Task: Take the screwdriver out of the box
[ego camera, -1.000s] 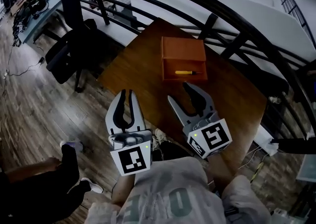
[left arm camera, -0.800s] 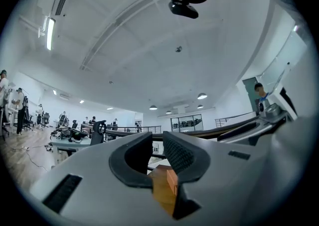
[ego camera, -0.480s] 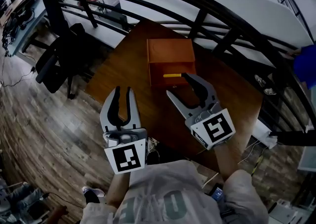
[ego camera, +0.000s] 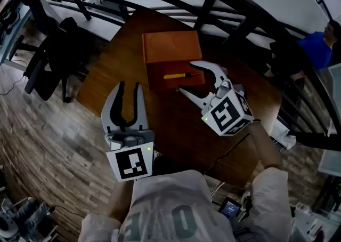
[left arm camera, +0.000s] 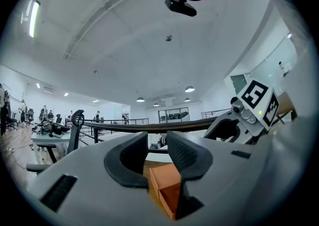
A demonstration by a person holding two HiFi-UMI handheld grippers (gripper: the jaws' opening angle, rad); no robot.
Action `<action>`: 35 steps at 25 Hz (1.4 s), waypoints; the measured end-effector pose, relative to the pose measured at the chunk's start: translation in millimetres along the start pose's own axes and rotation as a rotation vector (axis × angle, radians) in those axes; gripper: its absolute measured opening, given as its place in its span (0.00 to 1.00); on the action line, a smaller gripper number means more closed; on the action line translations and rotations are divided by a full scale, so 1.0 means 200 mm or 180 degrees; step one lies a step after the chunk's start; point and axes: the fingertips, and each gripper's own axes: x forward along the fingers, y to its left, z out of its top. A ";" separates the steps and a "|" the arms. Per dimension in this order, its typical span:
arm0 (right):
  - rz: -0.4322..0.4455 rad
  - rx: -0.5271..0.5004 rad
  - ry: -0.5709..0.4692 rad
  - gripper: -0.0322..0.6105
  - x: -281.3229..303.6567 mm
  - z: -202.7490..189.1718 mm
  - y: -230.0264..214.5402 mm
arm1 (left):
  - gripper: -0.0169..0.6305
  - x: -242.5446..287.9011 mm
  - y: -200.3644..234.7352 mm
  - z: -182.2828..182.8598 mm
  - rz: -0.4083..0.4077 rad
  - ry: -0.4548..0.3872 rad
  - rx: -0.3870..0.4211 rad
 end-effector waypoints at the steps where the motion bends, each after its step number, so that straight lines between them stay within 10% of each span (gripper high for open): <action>1: 0.0126 -0.0090 0.0076 0.44 0.03 -0.04 0.02 | 0.20 0.02 -0.01 -0.02 -0.0013 0.0024 -0.0006; 11: 0.0935 -0.0808 0.0757 0.44 0.41 -0.43 0.07 | 0.21 0.21 -0.11 -0.35 -0.0134 0.0448 0.0003; 21: 0.1504 -0.0861 0.1034 0.42 0.66 -0.66 0.22 | 0.22 0.30 -0.08 -0.58 -0.0076 0.0688 -0.0074; 35: 0.1737 -0.1030 0.1307 0.34 0.84 -0.80 0.33 | 0.23 0.28 -0.07 -0.75 -0.0100 0.0891 -0.0223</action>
